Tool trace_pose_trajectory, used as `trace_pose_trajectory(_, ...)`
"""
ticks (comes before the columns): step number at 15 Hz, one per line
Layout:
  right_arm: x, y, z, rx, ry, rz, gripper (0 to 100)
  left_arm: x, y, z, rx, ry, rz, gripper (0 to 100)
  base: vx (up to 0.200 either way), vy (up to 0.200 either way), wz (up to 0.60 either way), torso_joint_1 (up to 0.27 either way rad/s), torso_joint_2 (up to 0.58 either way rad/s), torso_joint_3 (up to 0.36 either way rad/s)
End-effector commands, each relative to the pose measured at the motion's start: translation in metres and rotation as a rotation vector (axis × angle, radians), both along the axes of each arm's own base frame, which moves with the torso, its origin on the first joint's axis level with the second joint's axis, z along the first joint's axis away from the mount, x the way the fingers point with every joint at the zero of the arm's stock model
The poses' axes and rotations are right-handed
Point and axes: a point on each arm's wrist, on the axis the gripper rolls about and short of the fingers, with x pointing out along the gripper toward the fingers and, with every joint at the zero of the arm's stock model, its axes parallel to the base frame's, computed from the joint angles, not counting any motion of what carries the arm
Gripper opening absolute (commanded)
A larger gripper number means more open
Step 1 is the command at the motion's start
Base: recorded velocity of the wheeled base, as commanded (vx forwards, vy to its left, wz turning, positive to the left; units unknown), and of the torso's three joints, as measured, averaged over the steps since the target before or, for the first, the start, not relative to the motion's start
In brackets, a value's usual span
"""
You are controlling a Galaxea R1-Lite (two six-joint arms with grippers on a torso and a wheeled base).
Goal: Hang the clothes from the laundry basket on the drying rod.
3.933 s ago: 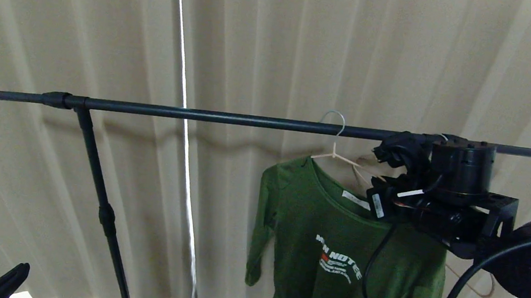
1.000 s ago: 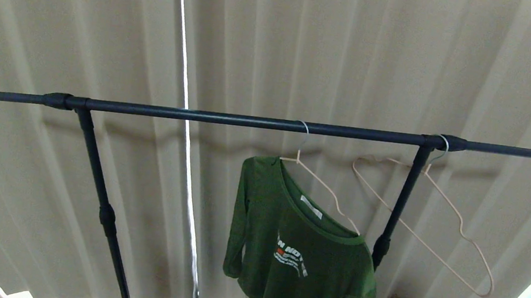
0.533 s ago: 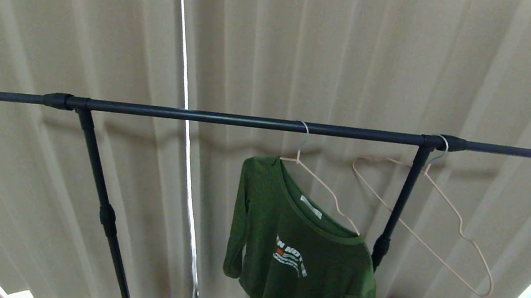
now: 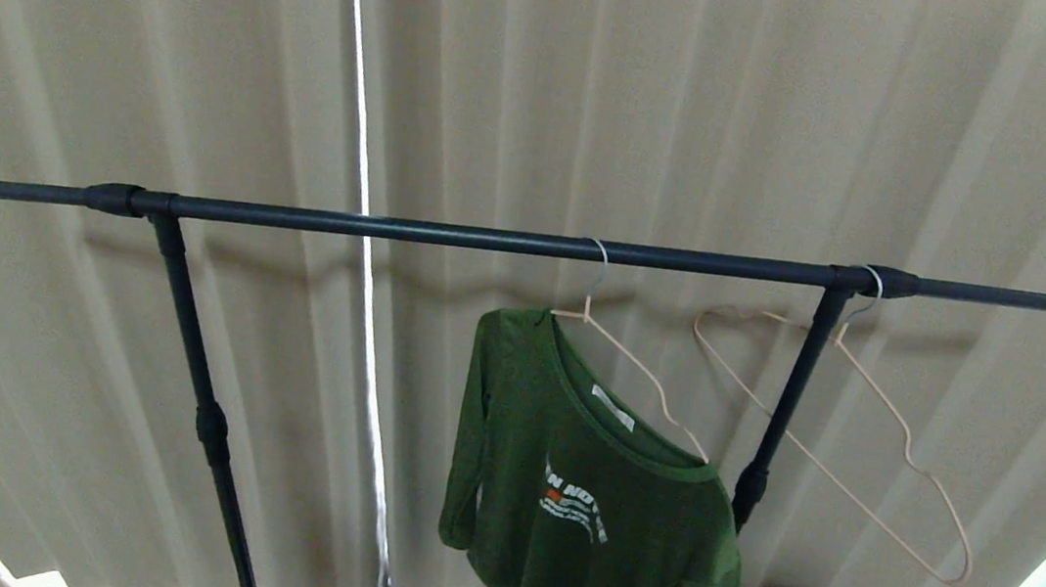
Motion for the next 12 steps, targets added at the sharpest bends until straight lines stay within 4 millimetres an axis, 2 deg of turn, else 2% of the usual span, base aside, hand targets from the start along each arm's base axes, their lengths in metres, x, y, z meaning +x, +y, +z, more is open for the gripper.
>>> trace_pose_trajectory(1, -0.0001, 0.0000, -0.0002, -0.001, 0.000, 0.000, 100, 0.0000, 0.0000, 0.0000, 0.011, 0.000, 0.001, 100, 0.000, 0.000, 0.00, 0.000, 0.00, 0.000)
trace_pose_trajectory(2, -0.0001, 0.0000, -0.0002, -0.004, 0.000, 0.000, 100, -0.0001, 0.0000, -0.0001, 0.014, -0.002, 0.001, 100, 0.000, 0.000, 0.00, 0.000, 0.00, 0.000)
trace_pose_trajectory(12, -0.0001, 0.0000, -0.0002, 0.001, 0.000, 0.000, 100, -0.0001, 0.0000, -0.0004, 0.003, 0.001, -0.001, 100, -0.200, 0.000, 0.00, 0.001, 0.00, 0.003)
